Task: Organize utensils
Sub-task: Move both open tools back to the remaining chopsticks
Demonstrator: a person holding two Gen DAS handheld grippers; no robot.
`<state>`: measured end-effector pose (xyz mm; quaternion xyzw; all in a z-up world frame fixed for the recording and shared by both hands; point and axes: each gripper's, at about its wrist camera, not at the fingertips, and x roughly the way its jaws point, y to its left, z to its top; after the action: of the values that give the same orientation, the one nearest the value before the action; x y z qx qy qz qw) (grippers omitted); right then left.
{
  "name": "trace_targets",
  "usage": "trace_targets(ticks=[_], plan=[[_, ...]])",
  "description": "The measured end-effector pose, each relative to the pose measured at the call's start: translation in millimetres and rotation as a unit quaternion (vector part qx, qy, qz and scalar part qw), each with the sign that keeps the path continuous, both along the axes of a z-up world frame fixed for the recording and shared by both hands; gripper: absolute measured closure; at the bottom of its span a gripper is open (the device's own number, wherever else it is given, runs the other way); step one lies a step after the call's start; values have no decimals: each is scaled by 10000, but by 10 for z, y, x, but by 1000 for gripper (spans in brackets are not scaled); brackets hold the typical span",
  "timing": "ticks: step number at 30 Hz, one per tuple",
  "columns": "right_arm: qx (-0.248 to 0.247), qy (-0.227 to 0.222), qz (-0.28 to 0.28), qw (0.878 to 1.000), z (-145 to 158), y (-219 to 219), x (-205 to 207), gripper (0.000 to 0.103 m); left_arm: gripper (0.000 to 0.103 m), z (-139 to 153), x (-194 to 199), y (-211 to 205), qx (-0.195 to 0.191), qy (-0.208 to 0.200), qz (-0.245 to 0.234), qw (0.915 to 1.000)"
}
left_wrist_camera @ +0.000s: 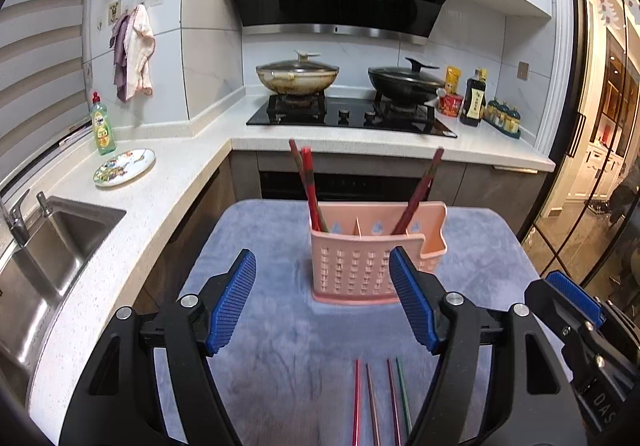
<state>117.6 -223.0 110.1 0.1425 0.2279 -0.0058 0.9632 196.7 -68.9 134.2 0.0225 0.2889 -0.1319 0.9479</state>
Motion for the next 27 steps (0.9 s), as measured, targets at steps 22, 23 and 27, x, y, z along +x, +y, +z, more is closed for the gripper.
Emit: trace_targets(ticks=[22,23,27], plan=[[-124,1016,87,9947,-896,187,-750,69,37,-764,-611,196,322,845,42,9959],[-117,1043,98,9944,-919,199,-770,69,37,-764,-626,195,340,843,46,9958],[-148,1188,136,9927,-1033,267,-837,69,37,-814,-680,214,324,896,23,9954]])
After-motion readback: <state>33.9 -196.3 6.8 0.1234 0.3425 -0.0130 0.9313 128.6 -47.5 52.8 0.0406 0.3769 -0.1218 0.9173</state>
